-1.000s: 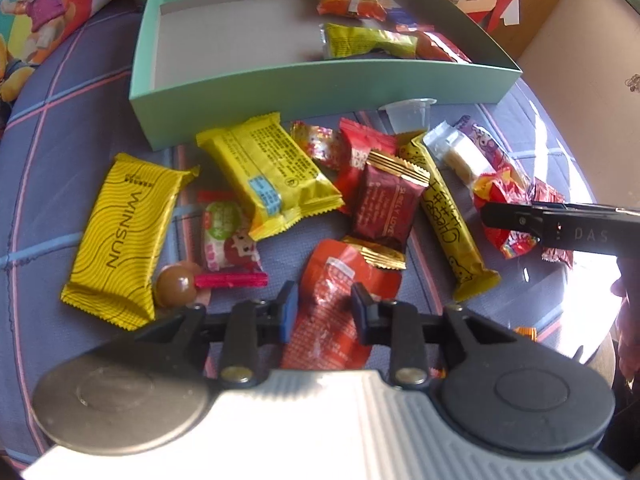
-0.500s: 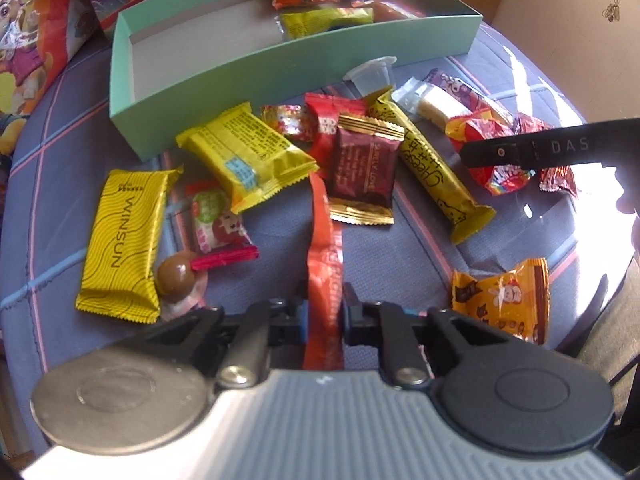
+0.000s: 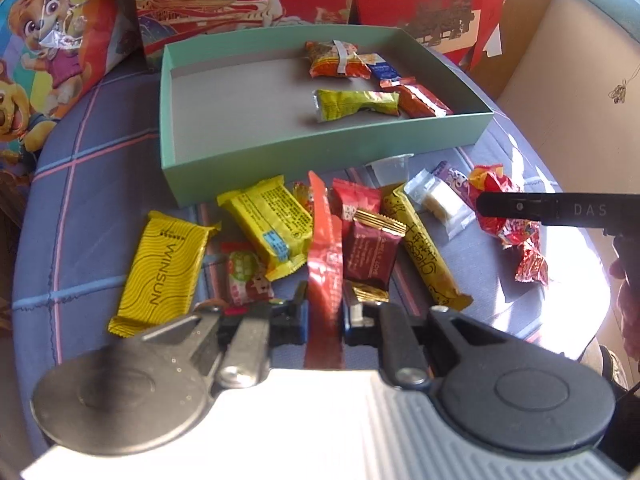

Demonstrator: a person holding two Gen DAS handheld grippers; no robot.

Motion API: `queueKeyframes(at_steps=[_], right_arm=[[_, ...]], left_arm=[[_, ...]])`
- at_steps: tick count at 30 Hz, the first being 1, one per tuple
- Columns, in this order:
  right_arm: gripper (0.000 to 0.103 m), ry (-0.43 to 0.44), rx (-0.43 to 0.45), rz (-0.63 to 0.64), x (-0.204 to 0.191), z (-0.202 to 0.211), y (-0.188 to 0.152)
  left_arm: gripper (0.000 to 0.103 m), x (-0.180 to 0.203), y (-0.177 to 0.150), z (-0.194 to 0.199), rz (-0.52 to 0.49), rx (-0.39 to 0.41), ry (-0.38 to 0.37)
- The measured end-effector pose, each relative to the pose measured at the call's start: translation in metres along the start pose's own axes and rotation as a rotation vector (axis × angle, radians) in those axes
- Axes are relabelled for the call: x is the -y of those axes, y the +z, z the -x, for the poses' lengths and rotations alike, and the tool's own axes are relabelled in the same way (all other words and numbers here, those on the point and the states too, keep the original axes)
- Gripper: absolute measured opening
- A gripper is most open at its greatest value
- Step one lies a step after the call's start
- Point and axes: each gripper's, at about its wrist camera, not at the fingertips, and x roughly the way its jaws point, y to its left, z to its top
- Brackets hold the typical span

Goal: Organize snacks
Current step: 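Carry both snacks into the green tray and open both grippers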

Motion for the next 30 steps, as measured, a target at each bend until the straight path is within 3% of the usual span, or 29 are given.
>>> queueKeyframes(at_steps=[11, 21, 28, 30], right_arm=[[0.049, 0.034, 0.045, 0.057, -0.035, -0.039, 0.101], [0.049, 0.056, -0.003, 0.06, -0.07, -0.147, 0.188], [0.05, 0.045, -0.02, 0.042, -0.071, -0.204, 0.219], [0.056, 0.047, -0.018, 0.045, -0.071, -0.211, 0.225]], left_arm=[[0.015, -0.016, 0.102, -0.016, 0.054, 0.11, 0.035], [0.015, -0.059, 0.181, -0.091, 0.117, 0.088, 0.083], [0.015, -0.081, 0.214, -0.132, 0.152, 0.086, 0.073], [0.017, -0.084, 0.22, -0.139, 0.157, 0.092, 0.074]])
